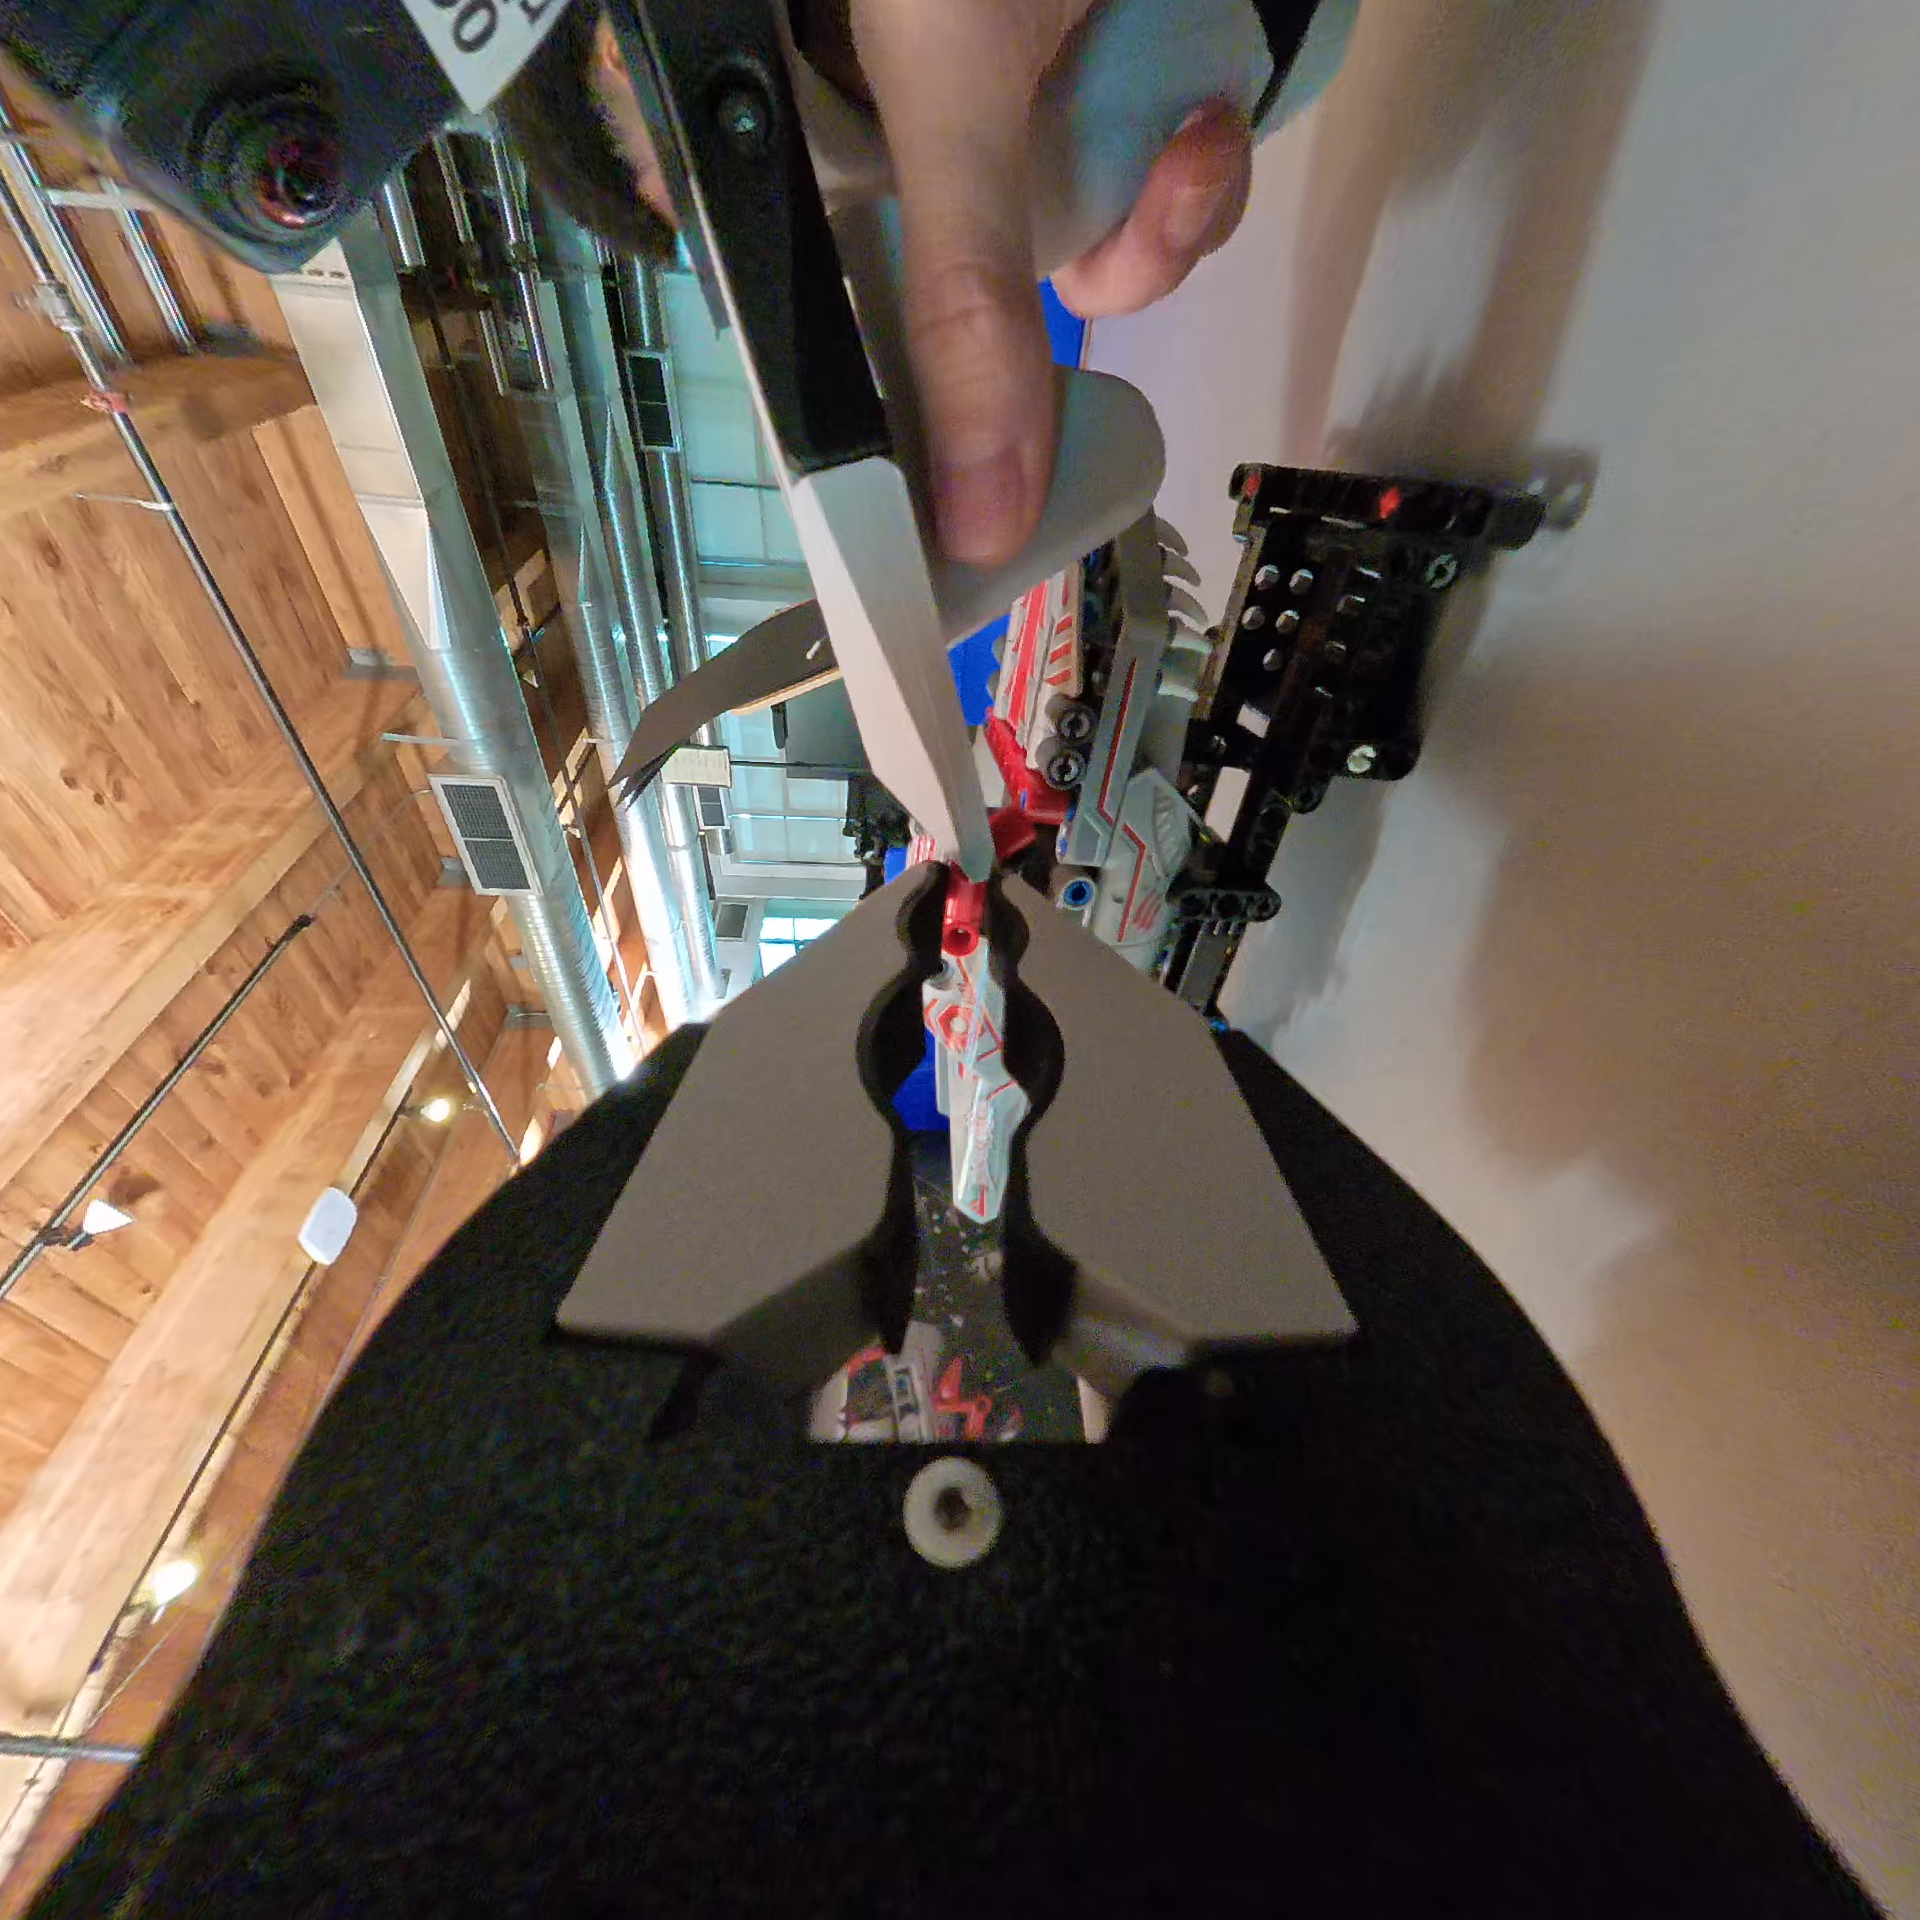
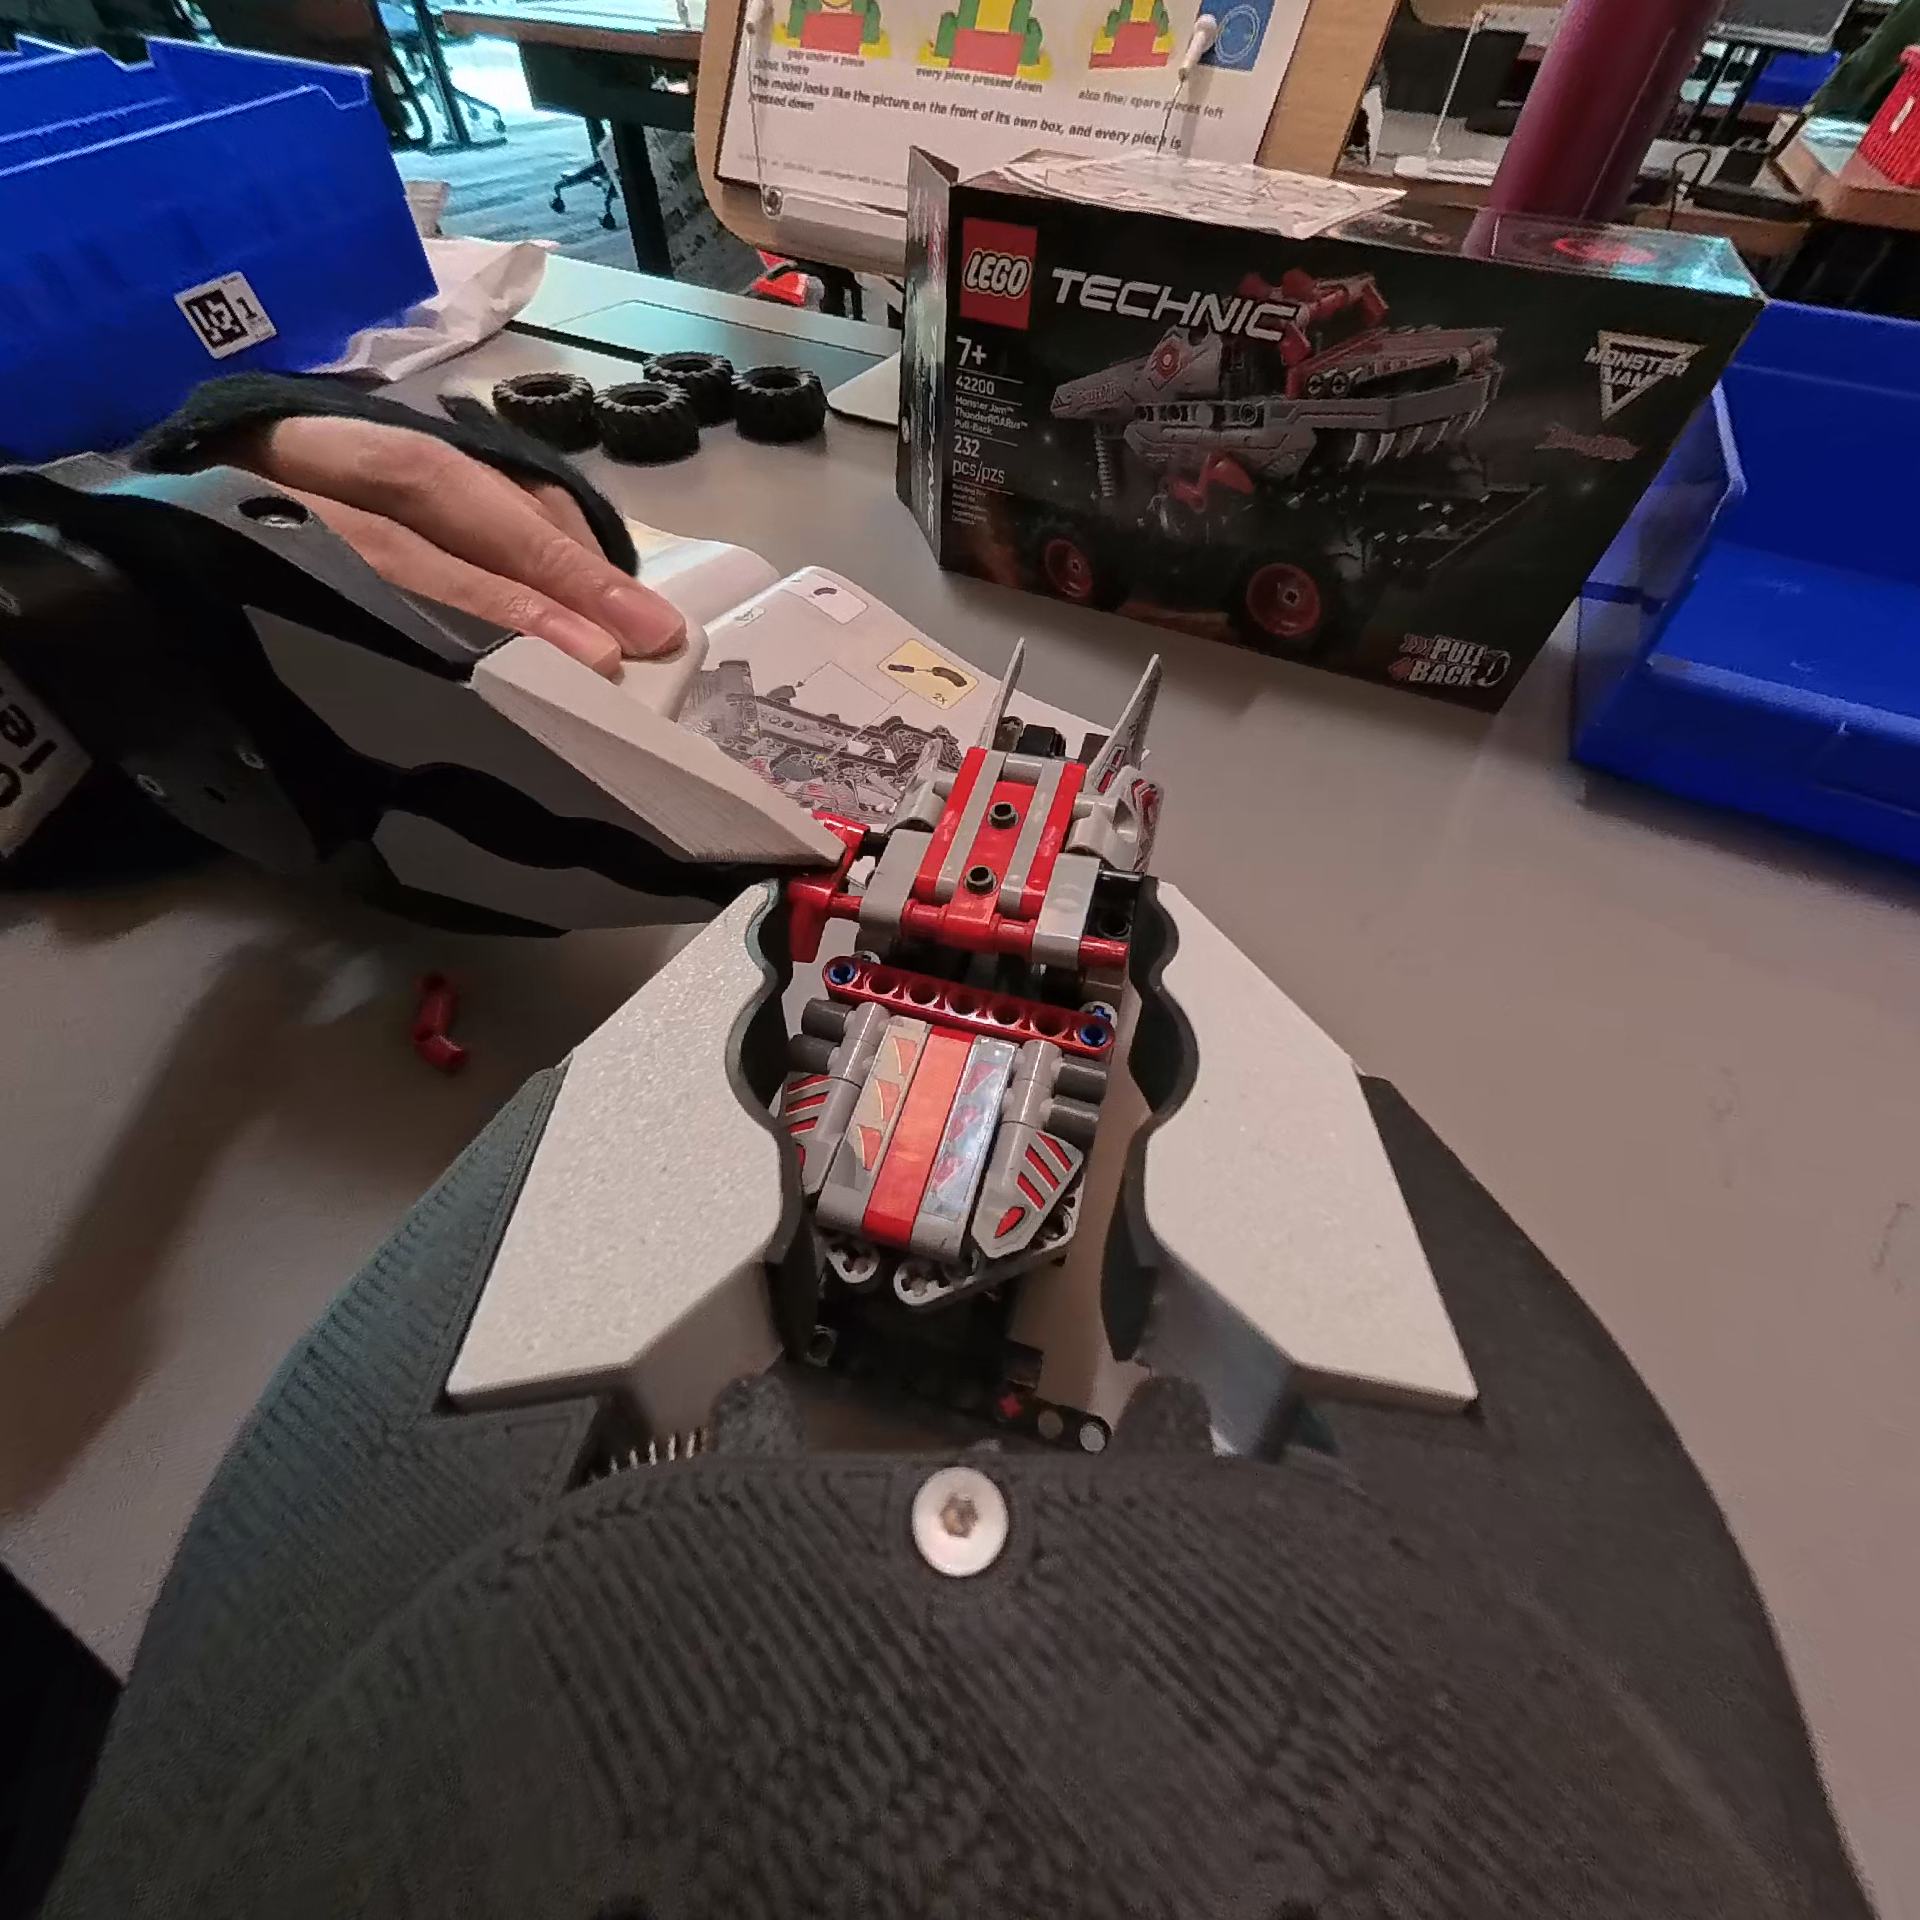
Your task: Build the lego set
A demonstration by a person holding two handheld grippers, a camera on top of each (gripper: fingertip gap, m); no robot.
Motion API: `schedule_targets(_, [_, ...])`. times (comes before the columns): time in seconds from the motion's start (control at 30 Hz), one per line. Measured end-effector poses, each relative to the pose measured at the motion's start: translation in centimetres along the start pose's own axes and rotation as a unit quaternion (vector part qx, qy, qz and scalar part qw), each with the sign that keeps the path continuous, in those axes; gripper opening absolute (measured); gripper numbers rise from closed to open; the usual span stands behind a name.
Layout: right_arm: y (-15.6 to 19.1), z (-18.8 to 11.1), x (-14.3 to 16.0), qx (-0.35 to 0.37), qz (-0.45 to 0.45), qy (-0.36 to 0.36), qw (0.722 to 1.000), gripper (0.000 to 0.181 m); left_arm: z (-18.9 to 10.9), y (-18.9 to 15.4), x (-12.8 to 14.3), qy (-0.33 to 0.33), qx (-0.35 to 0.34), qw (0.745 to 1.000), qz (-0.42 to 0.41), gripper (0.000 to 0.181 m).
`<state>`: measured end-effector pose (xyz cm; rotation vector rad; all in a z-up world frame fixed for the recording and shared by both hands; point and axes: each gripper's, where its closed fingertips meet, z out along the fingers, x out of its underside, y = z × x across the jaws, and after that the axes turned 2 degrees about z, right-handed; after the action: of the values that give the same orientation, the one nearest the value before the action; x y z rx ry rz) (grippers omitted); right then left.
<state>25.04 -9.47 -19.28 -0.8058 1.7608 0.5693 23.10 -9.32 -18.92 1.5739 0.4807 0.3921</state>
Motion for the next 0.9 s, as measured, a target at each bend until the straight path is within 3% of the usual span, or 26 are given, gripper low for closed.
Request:
schedule_targets(0.17, [-0.29,-0.08,0.17,-0.019,0.016,-0.001,1.0,0.065,0.32,0.06,-0.06,-0.014,-0.002,0.999,-0.035,0.005])
schedule_targets(0.9, [-0.36,0.08,0.11,-0.014,0.002,-0.004,1.0,0.064,0.47,0.02,0.18,0.005,0.008,1.0,0.023,0.004])
